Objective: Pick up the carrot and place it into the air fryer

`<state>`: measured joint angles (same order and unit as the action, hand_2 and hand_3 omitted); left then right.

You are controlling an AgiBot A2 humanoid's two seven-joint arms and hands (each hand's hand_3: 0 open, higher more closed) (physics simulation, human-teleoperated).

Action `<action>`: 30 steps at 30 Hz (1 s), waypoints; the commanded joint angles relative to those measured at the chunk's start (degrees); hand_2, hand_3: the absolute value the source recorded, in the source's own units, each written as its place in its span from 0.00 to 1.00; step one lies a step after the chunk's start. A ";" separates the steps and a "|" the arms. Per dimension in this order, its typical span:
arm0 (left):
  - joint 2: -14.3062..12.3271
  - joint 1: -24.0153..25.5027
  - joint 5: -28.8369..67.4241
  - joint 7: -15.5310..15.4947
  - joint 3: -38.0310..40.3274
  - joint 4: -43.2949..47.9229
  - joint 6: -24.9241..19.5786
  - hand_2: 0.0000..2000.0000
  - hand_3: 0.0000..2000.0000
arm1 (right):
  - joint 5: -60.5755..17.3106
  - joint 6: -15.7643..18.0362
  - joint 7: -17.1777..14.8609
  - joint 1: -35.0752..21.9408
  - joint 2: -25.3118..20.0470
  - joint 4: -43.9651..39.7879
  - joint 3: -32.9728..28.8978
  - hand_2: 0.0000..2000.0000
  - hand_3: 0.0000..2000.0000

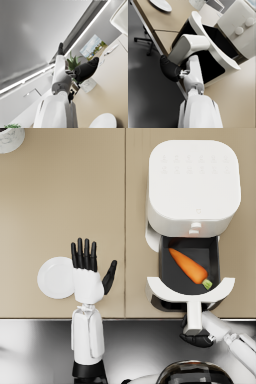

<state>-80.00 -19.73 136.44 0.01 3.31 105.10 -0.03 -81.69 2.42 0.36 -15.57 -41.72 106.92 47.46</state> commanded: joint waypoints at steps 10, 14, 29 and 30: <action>0.34 1.59 -0.02 0.00 9.88 4.96 0.01 0.00 0.00 | -0.06 6.97 0.03 -14.88 -21.85 -11.31 -3.43 1.00 1.00; 1.00 0.79 -0.03 0.00 8.51 4.95 0.02 0.00 0.00 | -0.20 8.43 -0.40 -19.91 -26.56 -21.79 -5.85 1.00 1.00; 2.15 -0.14 -0.03 0.00 6.55 4.72 0.01 0.00 0.00 | -0.26 12.59 1.23 -32.20 -37.36 -48.01 -9.85 1.00 1.00; 2.10 0.20 -0.03 0.00 6.87 4.87 0.01 0.00 0.00 | -0.25 12.58 1.24 -32.80 -37.87 -49.91 -10.03 1.00 1.00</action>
<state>-77.96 -19.14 136.42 0.01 10.05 109.67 -0.02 -81.94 15.26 1.63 -40.62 -71.83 57.64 37.49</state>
